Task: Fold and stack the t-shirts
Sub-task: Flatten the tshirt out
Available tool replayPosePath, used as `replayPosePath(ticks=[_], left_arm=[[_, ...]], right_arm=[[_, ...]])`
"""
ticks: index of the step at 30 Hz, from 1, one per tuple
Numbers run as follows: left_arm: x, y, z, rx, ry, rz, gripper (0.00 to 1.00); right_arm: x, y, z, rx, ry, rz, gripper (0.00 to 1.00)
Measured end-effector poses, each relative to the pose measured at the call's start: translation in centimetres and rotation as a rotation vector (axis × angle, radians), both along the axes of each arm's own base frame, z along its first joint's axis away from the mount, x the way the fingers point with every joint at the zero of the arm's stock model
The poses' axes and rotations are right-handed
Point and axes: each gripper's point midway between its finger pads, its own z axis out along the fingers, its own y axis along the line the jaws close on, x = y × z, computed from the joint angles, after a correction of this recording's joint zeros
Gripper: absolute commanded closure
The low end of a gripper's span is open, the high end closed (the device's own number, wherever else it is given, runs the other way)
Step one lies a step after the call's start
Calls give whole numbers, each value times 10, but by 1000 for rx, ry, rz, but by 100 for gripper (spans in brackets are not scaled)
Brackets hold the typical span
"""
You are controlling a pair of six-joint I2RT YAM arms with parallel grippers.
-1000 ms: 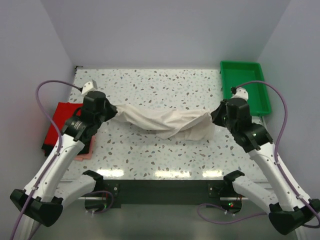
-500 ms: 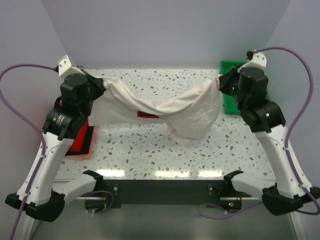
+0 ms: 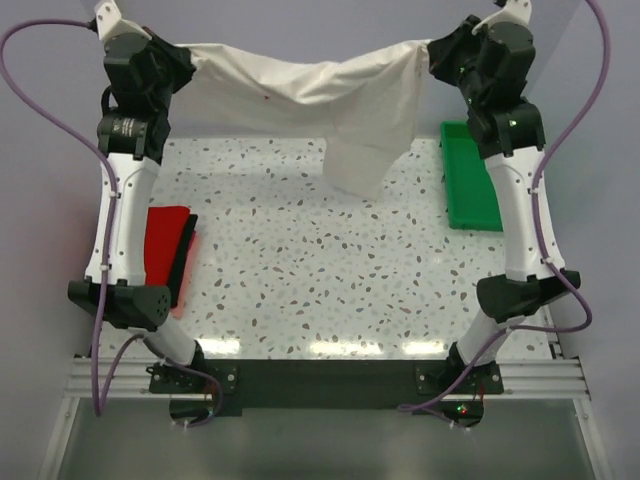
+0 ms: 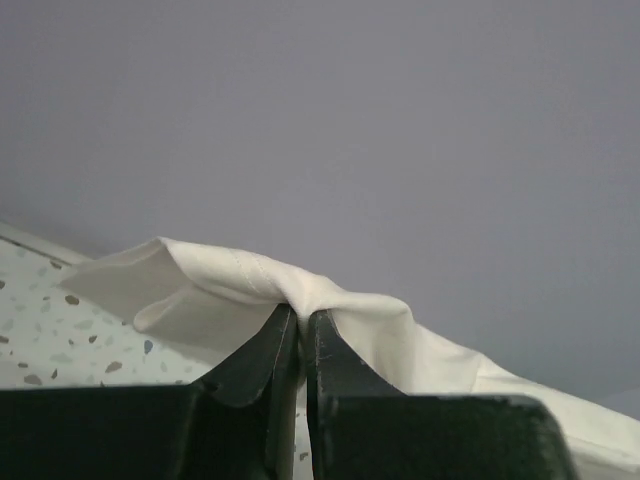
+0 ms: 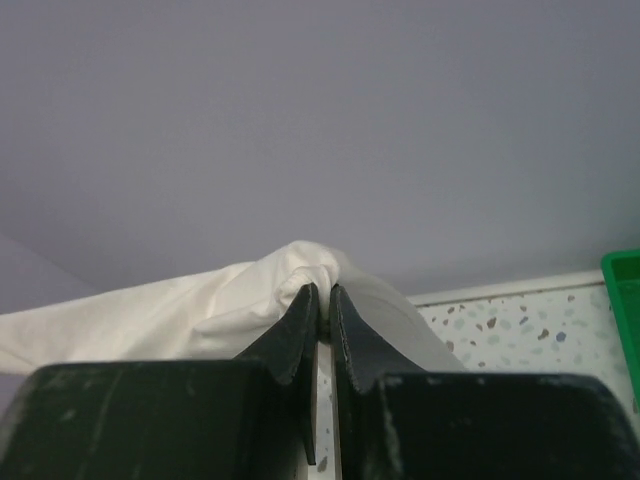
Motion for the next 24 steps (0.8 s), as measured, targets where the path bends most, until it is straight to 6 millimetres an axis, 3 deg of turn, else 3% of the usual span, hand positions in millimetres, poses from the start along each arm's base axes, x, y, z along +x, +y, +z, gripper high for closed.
replayPosePath(ticks=[2,5,7,10,12,13,14,16,18,19,21,24], left_arm=[[-12,5,22,2,-54,-7,100],[-37,7,37,1,-92,-18,100],[-57,7,30,0,-85,-23,100],[-75,11,-3,-5,-22,-19,94],[-74,13,-43,-14,59,-19,66],[-70,12,-68,-18,113,-23,45],[-65,12,-88,-20,152,-27,37],[-51,8,-150,-51,285,-40,26],[-46,3,-225,-87,441,-60,25],[-52,0,-258,-106,514,-62,25],[-81,-3,-329,-141,681,-58,25],[-126,-4,-392,-189,843,-32,29]], right_arm=[[-10,-4,22,13,-53,8,100],[-27,-12,30,22,-76,12,100],[-38,-17,18,23,-50,17,100],[-41,-29,-16,27,27,16,100],[-25,-36,-49,35,106,24,85],[-13,-39,-63,42,139,27,77],[2,-41,-82,46,181,29,60],[32,-44,-134,49,292,37,44],[54,-47,-198,55,422,39,34],[54,-47,-226,55,484,39,29],[39,-49,-294,60,642,34,27],[-4,-50,-367,66,825,19,27]])
